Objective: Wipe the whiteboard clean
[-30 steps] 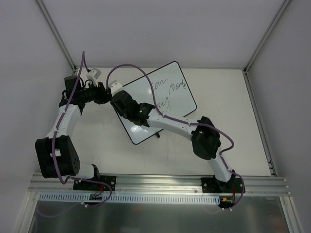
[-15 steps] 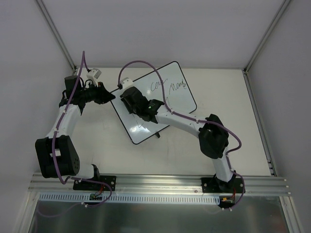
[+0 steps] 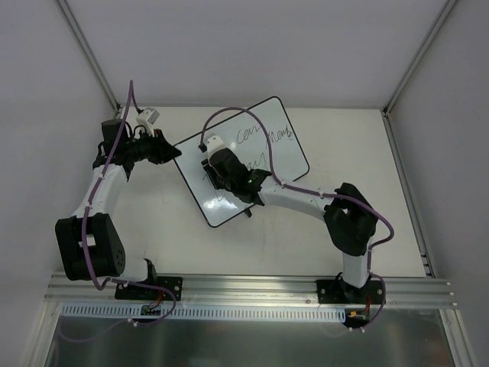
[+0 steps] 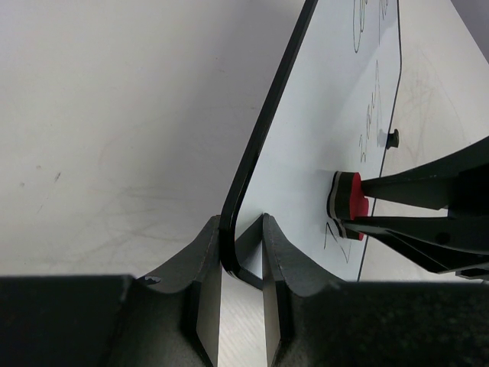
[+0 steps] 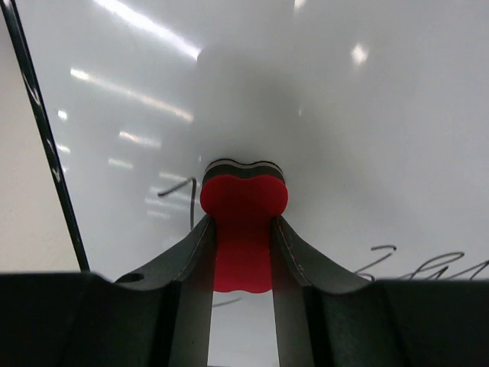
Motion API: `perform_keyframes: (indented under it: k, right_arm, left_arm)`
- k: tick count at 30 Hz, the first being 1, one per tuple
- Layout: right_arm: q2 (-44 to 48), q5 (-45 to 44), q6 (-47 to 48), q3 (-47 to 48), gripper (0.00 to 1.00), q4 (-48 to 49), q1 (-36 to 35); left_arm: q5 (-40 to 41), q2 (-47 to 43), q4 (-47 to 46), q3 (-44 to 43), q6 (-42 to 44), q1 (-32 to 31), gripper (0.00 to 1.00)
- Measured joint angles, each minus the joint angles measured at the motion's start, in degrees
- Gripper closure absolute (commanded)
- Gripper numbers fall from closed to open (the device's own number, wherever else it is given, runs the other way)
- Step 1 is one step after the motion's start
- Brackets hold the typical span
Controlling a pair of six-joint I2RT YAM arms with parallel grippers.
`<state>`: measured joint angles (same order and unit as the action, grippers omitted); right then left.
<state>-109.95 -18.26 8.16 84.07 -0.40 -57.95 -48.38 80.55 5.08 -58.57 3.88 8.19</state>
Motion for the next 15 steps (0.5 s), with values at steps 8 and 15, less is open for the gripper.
perform_keyframes:
  k: [8,15]
  right_arm:
    - [5.7,0.31,-0.7,-14.6,1.0,7.34,-1.62]
    - [7.65,-0.15,-2.19,-22.4,1.0,11.17,-4.44]
  left_arm:
    - [-0.02,0.04,0.15,-0.24,-0.46,-0.02,1.0]
    - [-0.02,0.15,0.15,-0.68,-0.57,-0.35,1.0]
